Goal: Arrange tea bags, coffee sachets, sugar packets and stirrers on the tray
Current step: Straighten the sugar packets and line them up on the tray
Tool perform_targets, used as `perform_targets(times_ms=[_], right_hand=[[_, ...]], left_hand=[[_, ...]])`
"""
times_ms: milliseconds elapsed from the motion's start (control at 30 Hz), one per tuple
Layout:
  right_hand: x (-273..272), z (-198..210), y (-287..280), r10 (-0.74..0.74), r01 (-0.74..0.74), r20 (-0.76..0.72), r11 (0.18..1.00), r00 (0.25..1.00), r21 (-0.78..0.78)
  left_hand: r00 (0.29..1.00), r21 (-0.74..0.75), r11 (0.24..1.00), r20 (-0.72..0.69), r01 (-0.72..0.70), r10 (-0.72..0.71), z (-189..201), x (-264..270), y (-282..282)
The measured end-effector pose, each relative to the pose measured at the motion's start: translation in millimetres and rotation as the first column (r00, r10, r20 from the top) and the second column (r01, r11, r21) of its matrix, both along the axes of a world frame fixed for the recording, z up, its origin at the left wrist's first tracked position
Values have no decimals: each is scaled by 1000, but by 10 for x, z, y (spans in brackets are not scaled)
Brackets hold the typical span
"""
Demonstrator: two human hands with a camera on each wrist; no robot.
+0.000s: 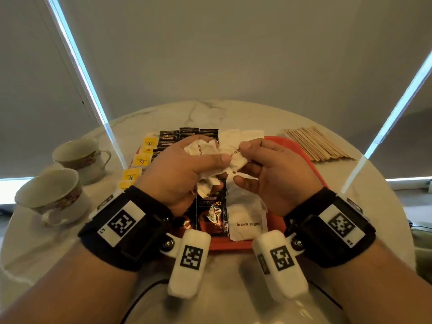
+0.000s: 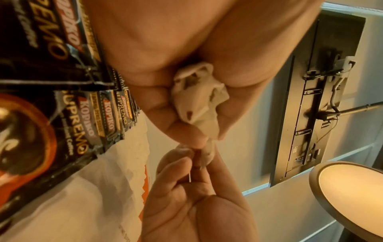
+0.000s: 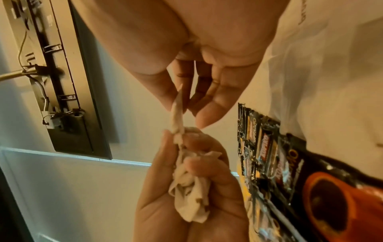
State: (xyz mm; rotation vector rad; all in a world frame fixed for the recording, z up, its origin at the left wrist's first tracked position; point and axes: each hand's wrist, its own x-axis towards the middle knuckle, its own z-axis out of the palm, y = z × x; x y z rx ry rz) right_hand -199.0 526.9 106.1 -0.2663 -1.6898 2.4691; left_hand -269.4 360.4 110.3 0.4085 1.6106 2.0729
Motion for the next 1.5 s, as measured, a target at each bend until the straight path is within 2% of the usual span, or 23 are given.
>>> perform_targets(times_ms=[133, 233, 333, 433, 567, 700, 833, 933, 1000, 1200, 1367, 1500], right_hand=[[-8, -34, -44, 14, -15, -24, 1000, 1000, -19], [6, -53, -40, 51, -48, -52, 997, 997, 59], [29, -53, -28, 74, -64, -98, 993, 992, 100], [32, -35, -30, 35, -29, -106, 998, 994, 52], [20, -30, -41, -61, 63, -36, 996, 997, 66], [24, -14, -13, -138, 146, -52, 969, 989, 199], [70, 53, 36, -124, 147, -83, 904, 989, 401], [119, 34, 103, -149, 150, -35, 889, 988, 433], [175, -18, 189, -200, 169, 26, 883, 979, 438], [432, -85, 438, -308, 161, 274, 878, 911, 451], [516, -163, 525, -387, 108, 357, 791, 850, 602], [523, -175, 532, -377, 53, 393, 774, 839, 630]], left_hand=[[997, 2, 999, -67, -38, 38, -30, -25, 1], [990, 51, 993, -85, -105, 109, -20, -33, 5], [989, 16, 995, -114, -95, 96, -16, -29, -15], [996, -15, 1000, -86, 22, -24, 7, 9, -26], [992, -56, 998, -118, -41, 35, 7, 5, -24], [992, -74, 994, -100, -86, 79, 5, 4, -7], [990, -84, 991, -100, -103, 94, 34, 61, 24], [993, -55, 992, -35, -117, 115, 65, 72, 40], [992, -80, 989, -53, -122, 117, 54, 49, 35], [991, -91, 987, -30, -133, 130, 42, -15, 18], [992, -109, 986, -31, -122, 120, 31, 5, 26], [993, -103, 988, -43, -113, 109, 29, -3, 25]])
